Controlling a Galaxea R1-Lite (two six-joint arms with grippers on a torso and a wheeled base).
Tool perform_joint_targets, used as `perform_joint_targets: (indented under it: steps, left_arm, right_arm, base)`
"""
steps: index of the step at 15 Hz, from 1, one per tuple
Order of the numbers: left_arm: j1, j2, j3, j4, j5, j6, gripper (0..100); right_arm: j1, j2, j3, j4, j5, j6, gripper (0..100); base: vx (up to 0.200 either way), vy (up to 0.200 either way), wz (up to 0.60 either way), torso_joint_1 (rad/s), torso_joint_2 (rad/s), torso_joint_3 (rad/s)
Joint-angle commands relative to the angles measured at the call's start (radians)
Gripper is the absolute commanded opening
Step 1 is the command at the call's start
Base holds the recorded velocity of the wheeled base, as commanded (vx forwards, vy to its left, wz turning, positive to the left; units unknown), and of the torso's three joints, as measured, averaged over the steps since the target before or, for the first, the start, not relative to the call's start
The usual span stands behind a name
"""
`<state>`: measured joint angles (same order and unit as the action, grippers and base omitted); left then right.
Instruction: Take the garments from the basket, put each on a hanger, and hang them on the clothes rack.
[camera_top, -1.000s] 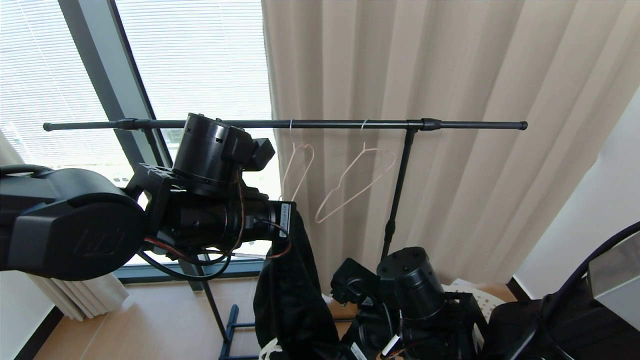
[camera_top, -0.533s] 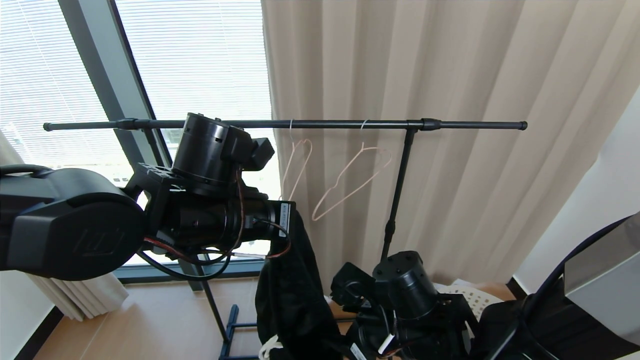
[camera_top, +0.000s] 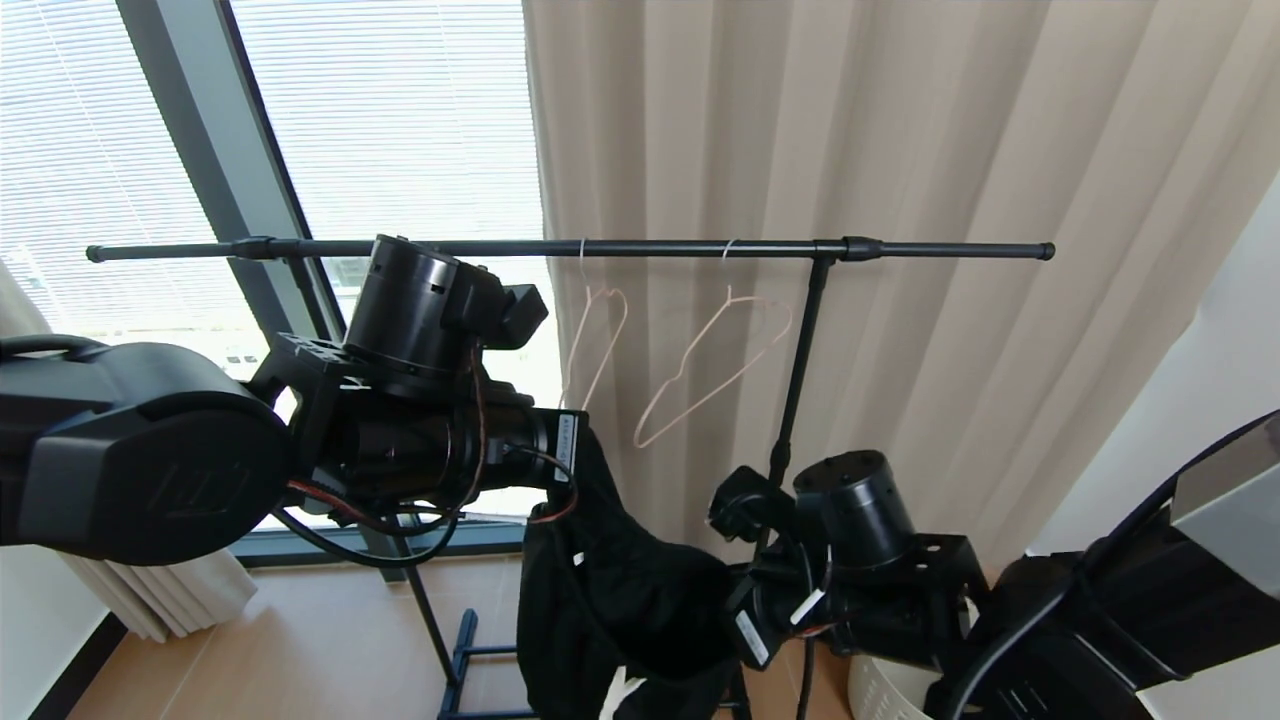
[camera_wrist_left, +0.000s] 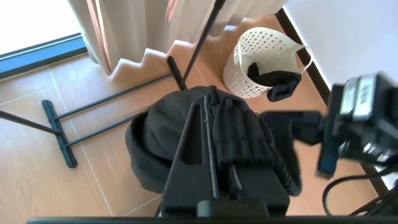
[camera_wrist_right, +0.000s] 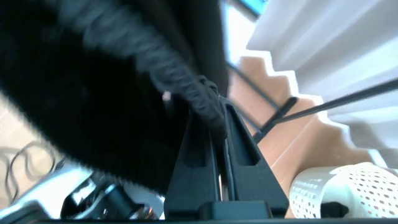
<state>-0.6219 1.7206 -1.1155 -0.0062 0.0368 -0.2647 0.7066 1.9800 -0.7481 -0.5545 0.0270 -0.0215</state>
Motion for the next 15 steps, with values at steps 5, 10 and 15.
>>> perform_joint_targets:
  steps: [5, 10, 15]
  left_arm:
    - [0.008, 0.036, 0.054, -0.009, 0.003, 0.062, 0]
    - [0.008, 0.05, 0.057, -0.009, 0.003, 0.062, 0]
    - [0.008, 0.048, 0.063, -0.009, 0.003, 0.064, 100]
  right_arm:
    - [-0.125, -0.132, -0.039, 0.008, 0.001, -0.005, 0]
    - [-0.145, -0.175, -0.045, 0.008, -0.002, -0.005, 0]
    - [-0.184, -0.211, -0.053, 0.008, -0.002, -0.005, 0]
  base:
    - [0.0, 0.0, 0.0, 0.0, 0.0, 0.0]
    - [0.0, 0.0, 0.0, 0.0, 0.0, 0.0]
    - [0.0, 0.0, 0.0, 0.0, 0.0, 0.0]
